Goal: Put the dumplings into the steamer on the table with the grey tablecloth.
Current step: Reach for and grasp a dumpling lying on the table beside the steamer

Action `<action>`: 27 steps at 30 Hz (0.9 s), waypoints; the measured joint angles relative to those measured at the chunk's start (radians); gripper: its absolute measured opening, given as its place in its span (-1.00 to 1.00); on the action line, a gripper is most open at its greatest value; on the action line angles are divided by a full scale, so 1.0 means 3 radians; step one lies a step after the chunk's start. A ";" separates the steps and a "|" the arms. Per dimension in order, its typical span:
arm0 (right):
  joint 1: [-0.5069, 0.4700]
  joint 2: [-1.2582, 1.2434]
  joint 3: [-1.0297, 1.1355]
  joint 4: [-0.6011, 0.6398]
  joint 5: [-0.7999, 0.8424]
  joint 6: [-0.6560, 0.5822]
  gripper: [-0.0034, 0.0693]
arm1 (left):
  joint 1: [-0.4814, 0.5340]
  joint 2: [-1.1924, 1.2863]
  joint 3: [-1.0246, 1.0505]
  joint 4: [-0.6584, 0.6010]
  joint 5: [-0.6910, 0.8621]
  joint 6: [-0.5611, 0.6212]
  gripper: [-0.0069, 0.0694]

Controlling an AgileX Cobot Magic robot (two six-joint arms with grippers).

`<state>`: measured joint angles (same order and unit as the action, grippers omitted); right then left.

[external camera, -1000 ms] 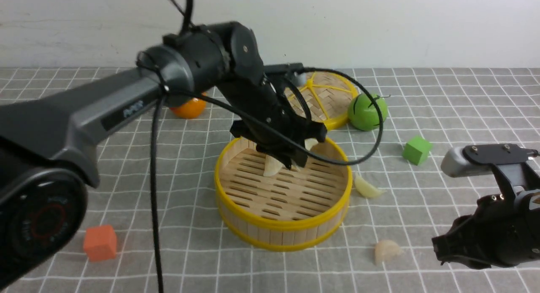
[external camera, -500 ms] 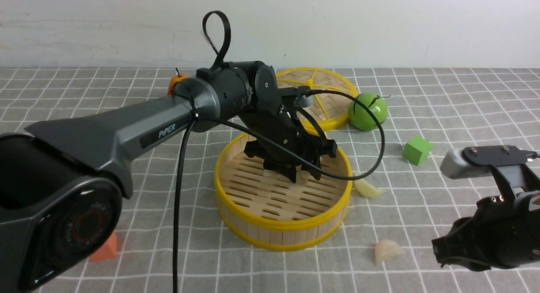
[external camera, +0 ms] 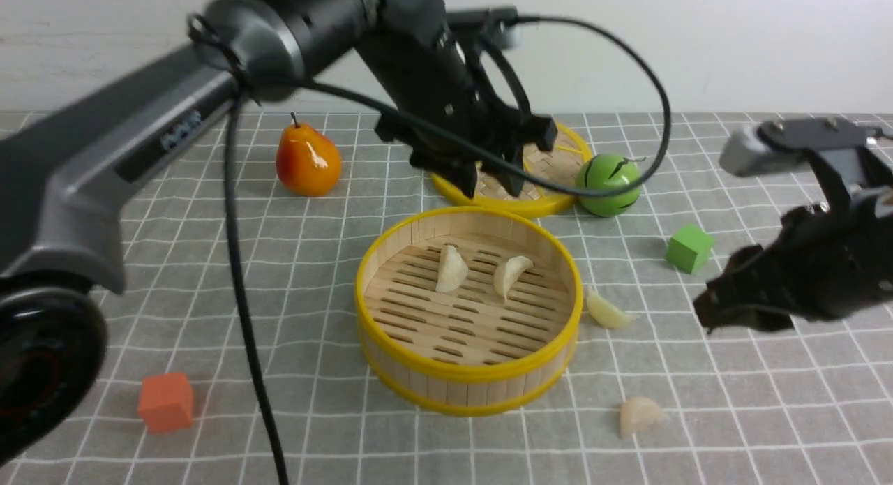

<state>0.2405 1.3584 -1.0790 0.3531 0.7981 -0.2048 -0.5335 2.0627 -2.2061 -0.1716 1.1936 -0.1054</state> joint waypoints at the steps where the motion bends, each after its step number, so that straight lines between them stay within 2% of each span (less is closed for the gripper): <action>1: 0.0000 0.0108 -0.0135 -0.0013 0.0000 -0.0058 0.01 | 0.0000 -0.0104 -0.0057 0.0088 0.0078 0.0000 0.04; 2: 0.0000 0.0131 -0.0156 -0.0018 0.0000 -0.0073 0.02 | 0.0000 -0.0125 -0.0057 0.0088 0.0091 0.0000 0.02; 4: 0.0000 0.0460 -0.0378 -0.0090 -0.0024 -0.0336 0.07 | 0.0000 -0.0434 -0.0073 0.0248 0.0169 -0.0003 -0.17; 7: 0.0000 0.0839 -0.0550 -0.0199 -0.0122 -0.0570 0.06 | 0.0000 -0.0834 0.0052 0.0310 0.0169 -0.0003 -0.39; 8: 0.0000 0.0893 -0.0550 -0.0204 -0.0130 -0.0581 0.05 | 0.0000 -0.0896 0.0076 0.0315 0.0169 -0.0003 -0.40; 13: 0.0000 0.1632 -0.0813 -0.0339 -0.0398 -0.0659 -0.01 | 0.0000 -0.1781 0.0651 0.0347 0.0169 -0.0003 -0.74; 18: -0.0006 0.2061 -0.1138 -0.0376 -0.0364 -0.0659 0.00 | 0.0000 -0.2461 0.1468 0.0469 0.0169 -0.0003 -0.86; 23: -0.0010 0.2368 -0.1406 -0.0179 -0.0250 -0.0659 0.05 | 0.0000 -0.2989 0.2539 0.0654 0.0169 -0.0177 -0.86; 27: -0.0010 0.2454 -0.1425 -0.0183 -0.0267 -0.0659 0.05 | 0.0000 -0.3324 0.3253 0.0798 0.0169 -0.0306 -0.86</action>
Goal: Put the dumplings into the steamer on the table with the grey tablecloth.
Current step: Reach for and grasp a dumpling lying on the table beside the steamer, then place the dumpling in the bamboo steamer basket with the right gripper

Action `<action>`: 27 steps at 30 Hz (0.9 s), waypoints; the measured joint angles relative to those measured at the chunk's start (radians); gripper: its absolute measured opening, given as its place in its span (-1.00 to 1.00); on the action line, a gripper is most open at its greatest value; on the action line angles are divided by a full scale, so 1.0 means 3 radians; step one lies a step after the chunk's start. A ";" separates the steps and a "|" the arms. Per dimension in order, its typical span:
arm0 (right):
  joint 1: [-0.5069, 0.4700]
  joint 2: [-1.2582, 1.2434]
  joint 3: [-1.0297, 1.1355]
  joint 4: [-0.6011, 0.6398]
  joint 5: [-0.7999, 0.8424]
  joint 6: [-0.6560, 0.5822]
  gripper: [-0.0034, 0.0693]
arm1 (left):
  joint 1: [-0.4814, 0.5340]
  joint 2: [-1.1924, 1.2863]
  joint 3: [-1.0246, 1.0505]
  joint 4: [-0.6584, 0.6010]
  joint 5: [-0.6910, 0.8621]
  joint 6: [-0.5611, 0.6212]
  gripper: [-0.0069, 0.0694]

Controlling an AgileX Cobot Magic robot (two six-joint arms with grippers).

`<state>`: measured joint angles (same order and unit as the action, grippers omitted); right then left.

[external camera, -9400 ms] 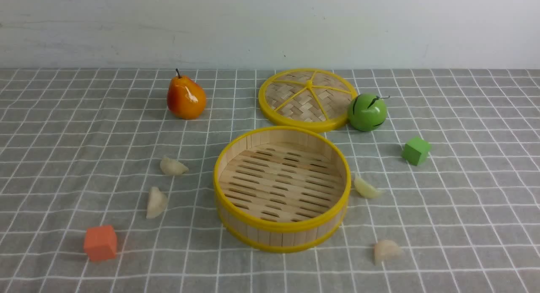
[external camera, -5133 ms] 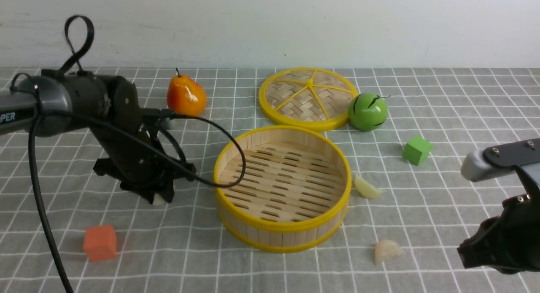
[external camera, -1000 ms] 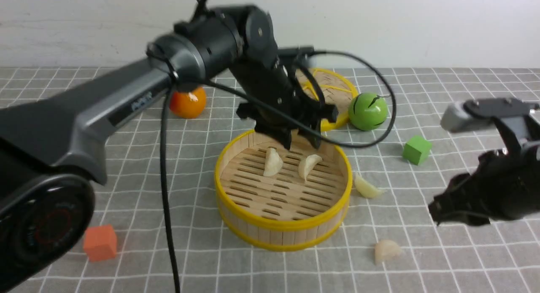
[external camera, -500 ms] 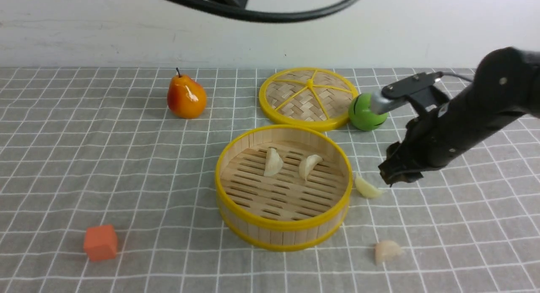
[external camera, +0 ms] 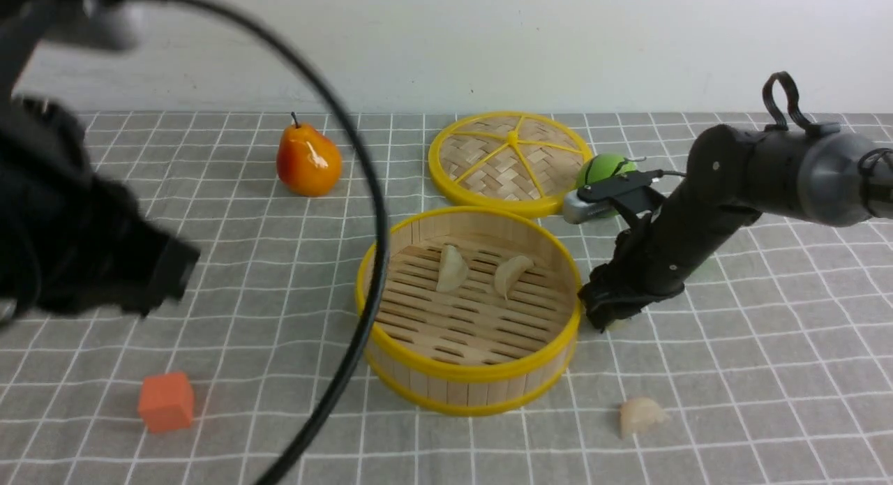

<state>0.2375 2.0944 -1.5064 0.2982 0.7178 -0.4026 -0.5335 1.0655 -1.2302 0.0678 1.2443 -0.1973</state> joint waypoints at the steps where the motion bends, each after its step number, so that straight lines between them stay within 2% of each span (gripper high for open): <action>1: 0.0000 0.0001 -0.0007 -0.0014 -0.0015 0.0000 0.04 | 0.0000 -0.0090 0.0174 0.0027 0.0000 -0.0008 -0.86; 5: -0.0004 0.0017 -0.0014 -0.0048 -0.0033 -0.0011 -0.11 | 0.0000 -0.0397 0.0708 0.0064 0.0000 -0.0023 -0.86; 12: -0.0007 -0.0001 -0.0026 -0.0124 0.0033 -0.0012 -0.11 | 0.0000 -0.1036 0.1497 0.0105 -0.0088 -0.0035 -0.86; 17: -0.0116 -0.0308 -0.0008 -0.0199 0.0297 0.0086 -0.11 | 0.0000 -0.1537 0.1923 0.0144 -0.0497 -0.0172 -0.86; 20: -0.0178 -0.0614 -0.0008 -0.0021 0.0413 0.0148 -0.11 | 0.0000 -0.1753 0.2164 0.0168 -0.0822 -0.0284 -0.86; 22: -0.0165 -0.0811 -0.0008 0.0237 0.0493 0.0120 -0.11 | 0.0000 -0.1841 0.2324 0.0169 -0.1077 -0.0369 -0.86; 26: 0.0118 -0.0982 -0.0011 0.0812 0.0578 0.0032 -0.11 | 0.0000 -0.1885 0.2659 0.0172 -0.1662 -0.0488 -0.86; 27: 0.0162 -0.0977 -0.0011 0.0835 0.0574 0.0032 -0.11 | 0.0000 -0.1885 0.2672 0.0172 -0.1684 -0.0488 -0.86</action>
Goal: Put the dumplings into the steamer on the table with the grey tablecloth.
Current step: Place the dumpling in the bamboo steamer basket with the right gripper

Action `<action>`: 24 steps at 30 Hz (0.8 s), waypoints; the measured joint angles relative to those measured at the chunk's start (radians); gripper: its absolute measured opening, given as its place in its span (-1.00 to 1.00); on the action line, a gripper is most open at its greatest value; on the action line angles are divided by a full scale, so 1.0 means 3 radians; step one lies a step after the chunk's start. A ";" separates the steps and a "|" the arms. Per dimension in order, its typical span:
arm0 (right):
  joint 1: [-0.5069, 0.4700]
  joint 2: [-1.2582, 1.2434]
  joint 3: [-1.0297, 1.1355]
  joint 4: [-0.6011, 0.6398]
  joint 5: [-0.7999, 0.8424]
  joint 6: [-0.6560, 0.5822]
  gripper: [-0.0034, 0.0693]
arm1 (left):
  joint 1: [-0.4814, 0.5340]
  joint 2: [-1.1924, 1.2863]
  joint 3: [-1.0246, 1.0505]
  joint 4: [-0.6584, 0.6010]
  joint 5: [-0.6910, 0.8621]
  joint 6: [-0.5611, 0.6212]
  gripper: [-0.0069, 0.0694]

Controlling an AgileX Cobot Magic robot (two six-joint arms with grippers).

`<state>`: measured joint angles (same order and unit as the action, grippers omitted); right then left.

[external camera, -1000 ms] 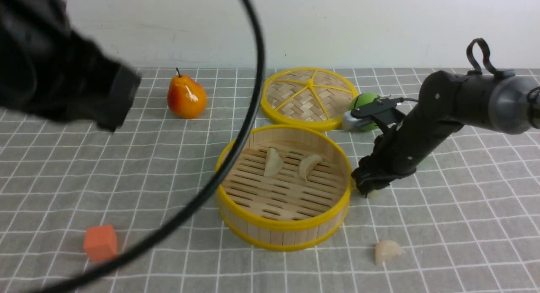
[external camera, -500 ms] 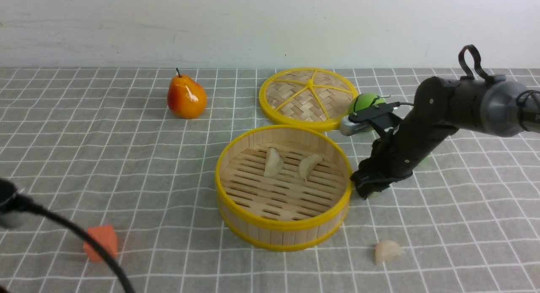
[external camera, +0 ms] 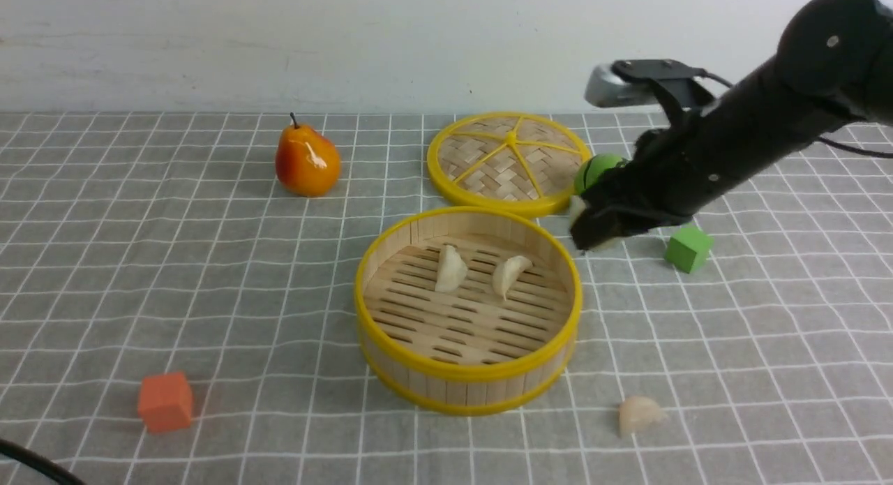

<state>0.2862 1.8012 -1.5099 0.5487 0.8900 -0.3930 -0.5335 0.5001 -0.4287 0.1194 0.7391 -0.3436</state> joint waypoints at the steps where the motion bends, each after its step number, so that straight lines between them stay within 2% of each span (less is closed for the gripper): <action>1: 0.0162 0.0064 0.0000 0.0149 -0.0035 -0.0018 -0.11 | 0.0000 0.0000 0.0073 0.0003 -0.0106 -0.0008 -0.86; 6: 0.0644 0.0482 0.0000 0.0237 -0.0438 -0.0050 -0.11 | 0.0000 0.0000 0.0110 -0.0001 -0.0158 -0.0066 -0.86; 13: 0.0692 0.0899 0.0003 0.0266 -0.0954 0.0006 -0.08 | 0.0000 0.0000 0.0110 -0.0113 -0.0129 -0.0073 -0.84; 15: 0.0692 0.0924 0.0003 0.0321 -0.0973 0.0017 0.01 | 0.0000 0.0000 0.0110 -0.0122 -0.0129 -0.0073 -0.84; 21: 0.0653 0.0855 -0.0072 0.0337 -0.0840 0.0041 0.56 | 0.0000 0.0000 0.0110 -0.0132 -0.0129 -0.0073 -0.84; 24: 0.0586 0.0736 -0.0203 0.0239 -0.0617 0.0041 0.70 | 0.0000 0.0000 0.0110 -0.0132 -0.0129 -0.0073 -0.84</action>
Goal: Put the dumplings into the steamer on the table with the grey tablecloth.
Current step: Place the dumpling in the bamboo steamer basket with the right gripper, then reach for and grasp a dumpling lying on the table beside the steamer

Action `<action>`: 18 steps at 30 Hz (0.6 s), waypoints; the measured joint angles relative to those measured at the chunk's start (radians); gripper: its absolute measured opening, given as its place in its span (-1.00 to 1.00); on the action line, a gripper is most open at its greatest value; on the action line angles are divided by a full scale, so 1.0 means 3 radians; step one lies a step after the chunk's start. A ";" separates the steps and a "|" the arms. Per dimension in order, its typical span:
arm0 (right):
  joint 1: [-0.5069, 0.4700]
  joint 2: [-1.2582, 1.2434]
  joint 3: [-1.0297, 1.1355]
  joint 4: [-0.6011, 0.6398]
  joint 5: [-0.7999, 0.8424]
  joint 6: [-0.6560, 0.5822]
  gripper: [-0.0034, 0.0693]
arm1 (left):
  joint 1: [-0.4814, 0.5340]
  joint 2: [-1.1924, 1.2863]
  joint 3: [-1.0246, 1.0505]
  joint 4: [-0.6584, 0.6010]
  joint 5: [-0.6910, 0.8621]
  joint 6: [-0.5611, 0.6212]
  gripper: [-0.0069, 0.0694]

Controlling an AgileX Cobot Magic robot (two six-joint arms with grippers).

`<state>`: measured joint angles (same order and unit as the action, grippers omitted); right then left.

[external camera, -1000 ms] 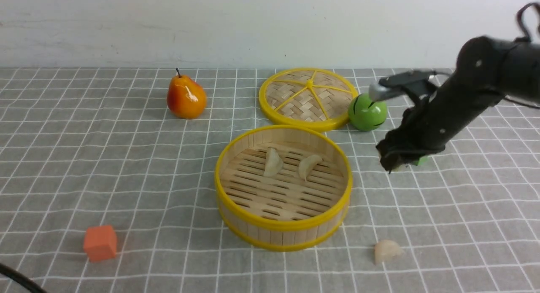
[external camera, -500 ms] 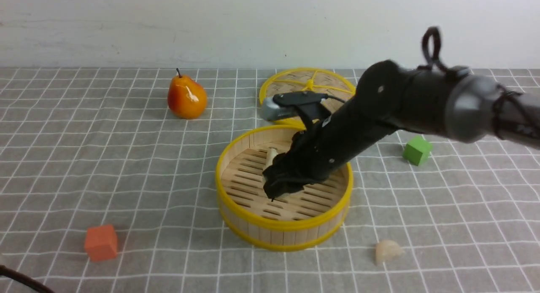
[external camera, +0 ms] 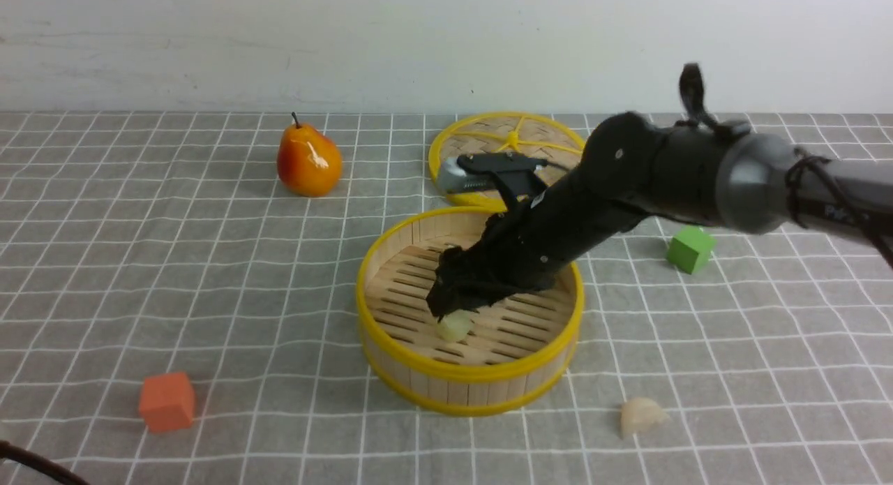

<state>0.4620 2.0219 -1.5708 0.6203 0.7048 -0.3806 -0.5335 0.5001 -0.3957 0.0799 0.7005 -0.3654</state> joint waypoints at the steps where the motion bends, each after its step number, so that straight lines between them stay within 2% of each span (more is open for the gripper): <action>1: -0.0055 -0.0078 -0.0100 -0.0089 0.0141 0.0000 0.74 | 0.0000 0.0000 0.0000 0.0000 0.0000 0.0000 -0.84; 6: -0.0307 -0.0590 -0.0422 -0.0750 0.0921 0.0003 0.71 | 0.0000 0.0000 0.0000 0.0000 0.0000 0.0000 -0.84; 8: -0.0435 -0.0832 -0.0366 -0.1304 0.1357 0.0050 0.62 | 0.0000 0.0000 0.0000 0.0000 -0.0008 0.0000 -0.84; 10: -0.0552 -0.0916 -0.0158 -0.1510 0.1545 0.0152 0.58 | 0.0000 0.0000 0.0000 -0.0003 -0.0027 0.0000 -0.84; 14: -0.0649 -0.0895 0.0616 -0.1553 0.1298 0.0136 0.55 | 0.0000 0.0000 0.0000 -0.0003 -0.0052 0.0000 -0.84; 18: -0.0569 -0.0842 0.1264 -0.1406 0.0553 -0.0150 0.55 | 0.0000 0.0000 0.0000 -0.0003 -0.0054 0.0000 -0.83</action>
<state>0.2914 1.7693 -1.1916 0.1984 0.8708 -0.4257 -0.5335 0.5001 -0.3957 0.0791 0.6842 -0.3654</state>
